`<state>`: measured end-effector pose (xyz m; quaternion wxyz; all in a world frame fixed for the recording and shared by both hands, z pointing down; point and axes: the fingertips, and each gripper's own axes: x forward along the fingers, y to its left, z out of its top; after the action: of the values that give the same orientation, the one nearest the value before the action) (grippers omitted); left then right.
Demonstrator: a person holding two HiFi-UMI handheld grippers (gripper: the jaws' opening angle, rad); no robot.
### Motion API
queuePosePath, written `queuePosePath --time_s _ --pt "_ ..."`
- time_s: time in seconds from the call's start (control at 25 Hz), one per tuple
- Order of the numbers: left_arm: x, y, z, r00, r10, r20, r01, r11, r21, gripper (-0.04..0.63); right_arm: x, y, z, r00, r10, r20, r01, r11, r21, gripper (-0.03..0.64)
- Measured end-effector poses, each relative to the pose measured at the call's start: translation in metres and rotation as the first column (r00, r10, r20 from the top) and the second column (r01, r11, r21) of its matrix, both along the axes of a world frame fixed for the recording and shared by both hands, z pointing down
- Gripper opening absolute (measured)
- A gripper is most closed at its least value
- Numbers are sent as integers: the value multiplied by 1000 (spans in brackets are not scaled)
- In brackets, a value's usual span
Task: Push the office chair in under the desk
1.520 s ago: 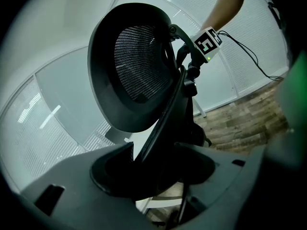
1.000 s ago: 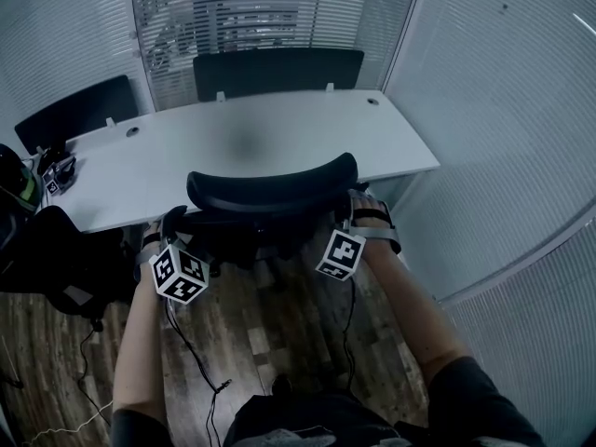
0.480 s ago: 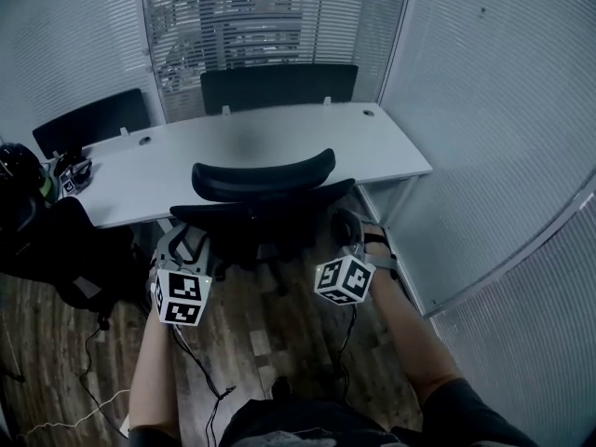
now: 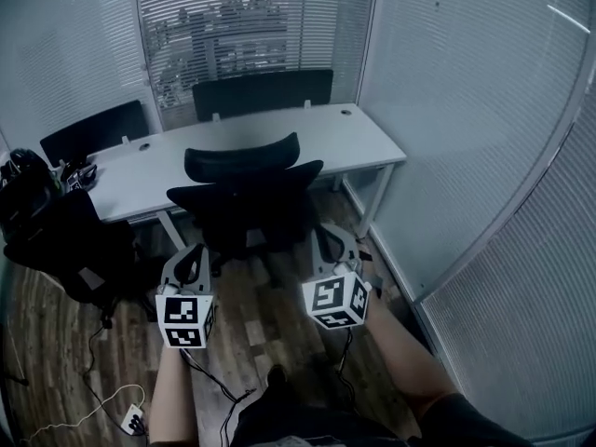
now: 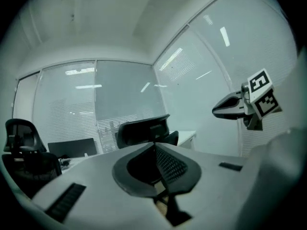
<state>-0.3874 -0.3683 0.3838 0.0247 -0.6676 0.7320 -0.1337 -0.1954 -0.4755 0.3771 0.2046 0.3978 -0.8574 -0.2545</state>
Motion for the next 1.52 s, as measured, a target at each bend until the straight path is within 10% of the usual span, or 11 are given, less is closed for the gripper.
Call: queuePosePath --time_s 0.44,1.52 --pt "115 90 28 996 81 -28 -83 993 -81 15 90 104 7 980 9 199 24 986 -167 25" --pt "86 209 35 985 154 -80 -162 981 -109 15 48 247 18 976 79 202 -30 972 -234 21"
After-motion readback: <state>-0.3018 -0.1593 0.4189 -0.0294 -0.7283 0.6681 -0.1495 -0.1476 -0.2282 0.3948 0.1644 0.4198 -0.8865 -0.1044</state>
